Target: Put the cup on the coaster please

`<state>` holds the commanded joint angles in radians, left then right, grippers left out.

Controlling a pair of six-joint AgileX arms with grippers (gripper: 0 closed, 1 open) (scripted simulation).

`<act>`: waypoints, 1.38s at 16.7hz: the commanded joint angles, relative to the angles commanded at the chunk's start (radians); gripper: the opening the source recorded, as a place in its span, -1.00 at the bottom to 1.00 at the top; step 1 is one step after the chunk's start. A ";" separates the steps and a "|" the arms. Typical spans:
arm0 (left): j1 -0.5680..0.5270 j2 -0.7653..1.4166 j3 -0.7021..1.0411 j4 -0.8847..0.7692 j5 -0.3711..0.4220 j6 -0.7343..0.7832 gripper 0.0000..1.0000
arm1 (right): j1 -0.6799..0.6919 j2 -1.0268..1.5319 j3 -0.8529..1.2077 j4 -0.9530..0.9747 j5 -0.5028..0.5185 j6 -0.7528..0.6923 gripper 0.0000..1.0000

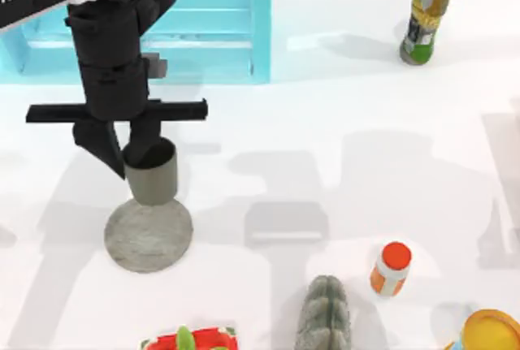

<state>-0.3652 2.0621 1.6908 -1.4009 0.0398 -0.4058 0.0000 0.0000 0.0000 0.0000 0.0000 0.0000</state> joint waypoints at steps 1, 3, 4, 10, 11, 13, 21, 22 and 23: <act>0.009 -0.012 -0.014 -0.005 -0.004 0.035 -1.00 | 0.000 0.000 0.000 0.000 0.000 0.000 1.00; 0.019 -0.027 -0.030 -0.010 -0.008 0.076 -1.00 | 0.000 0.000 0.000 0.000 0.000 0.000 1.00; 0.021 -0.029 -0.033 -0.011 -0.008 0.082 -1.00 | 0.000 0.000 0.000 0.000 0.000 0.000 1.00; 0.015 -0.023 -0.047 0.007 -0.009 0.078 -1.00 | 0.000 0.000 0.000 0.000 0.000 0.000 1.00; 0.013 -0.019 -0.070 0.031 -0.008 0.076 -1.00 | 0.000 0.000 0.000 0.000 0.000 0.000 1.00; 0.008 -0.010 -0.129 0.101 -0.007 0.072 -1.00 | 0.000 0.000 0.000 0.000 0.000 0.000 1.00; -0.002 0.009 -0.237 0.233 -0.003 0.060 -1.00 | 0.000 0.000 0.000 0.000 0.000 0.000 1.00; -0.002 0.009 -0.237 0.233 -0.003 0.060 -0.85 | 0.000 0.000 0.000 0.000 0.000 0.000 1.00; -0.002 0.009 -0.237 0.233 -0.003 0.060 -0.70 | 0.000 0.000 0.000 0.000 0.000 0.000 1.00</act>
<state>-0.3670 2.0711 1.4534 -1.1678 0.0366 -0.3456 0.0000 0.0000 0.0000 0.0000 0.0000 0.0000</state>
